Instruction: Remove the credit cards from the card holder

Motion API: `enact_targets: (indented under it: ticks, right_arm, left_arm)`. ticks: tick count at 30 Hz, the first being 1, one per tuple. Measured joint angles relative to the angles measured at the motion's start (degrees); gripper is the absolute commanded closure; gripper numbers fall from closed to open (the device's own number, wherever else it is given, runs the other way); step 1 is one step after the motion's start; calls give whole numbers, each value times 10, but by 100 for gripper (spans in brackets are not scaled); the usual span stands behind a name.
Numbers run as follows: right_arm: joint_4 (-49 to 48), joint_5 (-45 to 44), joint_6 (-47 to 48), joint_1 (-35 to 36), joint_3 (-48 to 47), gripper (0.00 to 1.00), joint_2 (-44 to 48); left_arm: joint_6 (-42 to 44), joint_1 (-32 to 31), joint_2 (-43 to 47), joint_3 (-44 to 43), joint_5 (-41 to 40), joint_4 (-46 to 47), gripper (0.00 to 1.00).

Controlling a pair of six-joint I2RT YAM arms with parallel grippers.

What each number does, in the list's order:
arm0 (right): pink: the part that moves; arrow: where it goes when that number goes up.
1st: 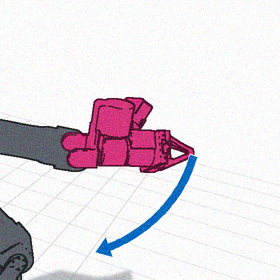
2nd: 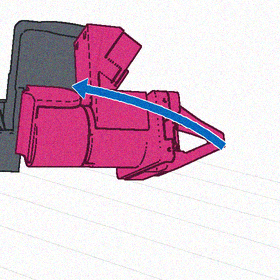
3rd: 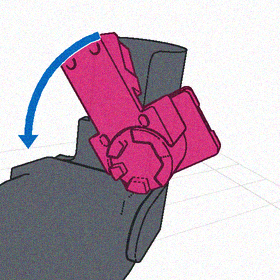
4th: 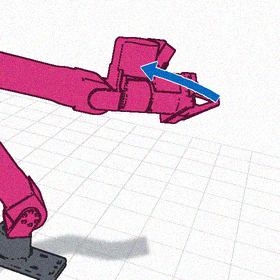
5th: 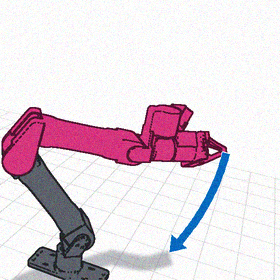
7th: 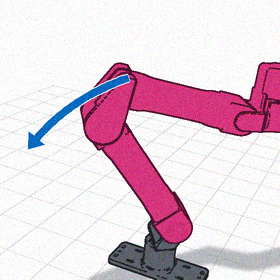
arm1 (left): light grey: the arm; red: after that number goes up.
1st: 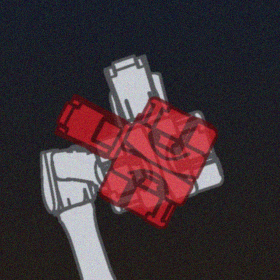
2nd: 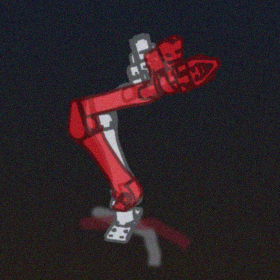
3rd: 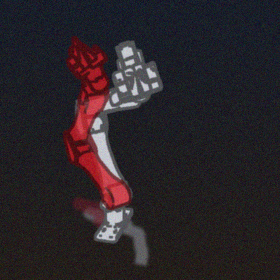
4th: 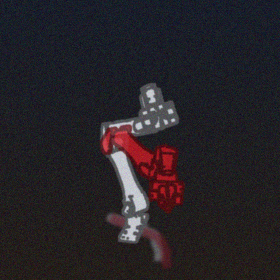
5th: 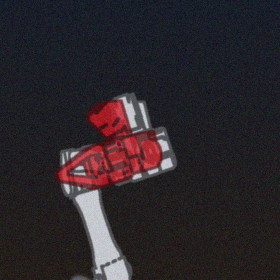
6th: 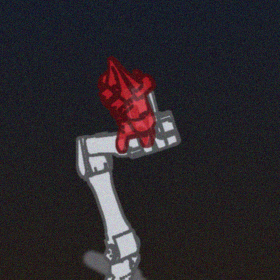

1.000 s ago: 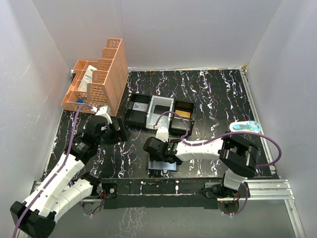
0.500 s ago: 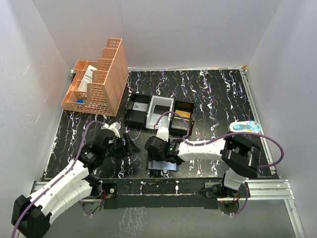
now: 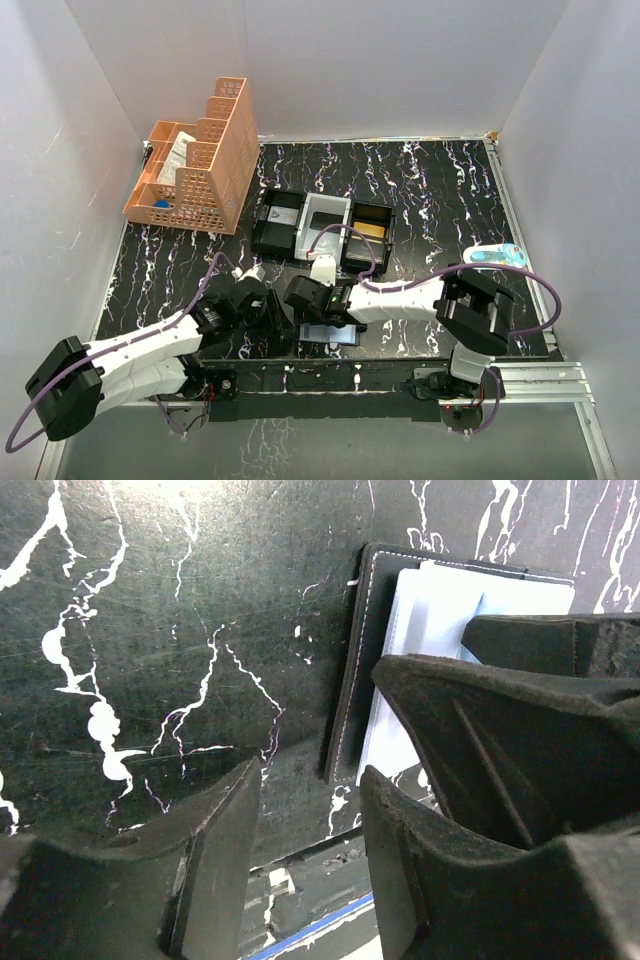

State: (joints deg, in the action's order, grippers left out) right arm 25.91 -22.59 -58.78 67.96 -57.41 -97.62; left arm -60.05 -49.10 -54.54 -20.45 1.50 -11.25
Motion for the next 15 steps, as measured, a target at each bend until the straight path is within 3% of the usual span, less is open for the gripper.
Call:
enact_targets:
  ticks: [15]
  right_arm:
    - [67,-60,-13,25,-53,51,-45]
  left_arm:
    - [-55,-31,-21,16,-52,37,66]
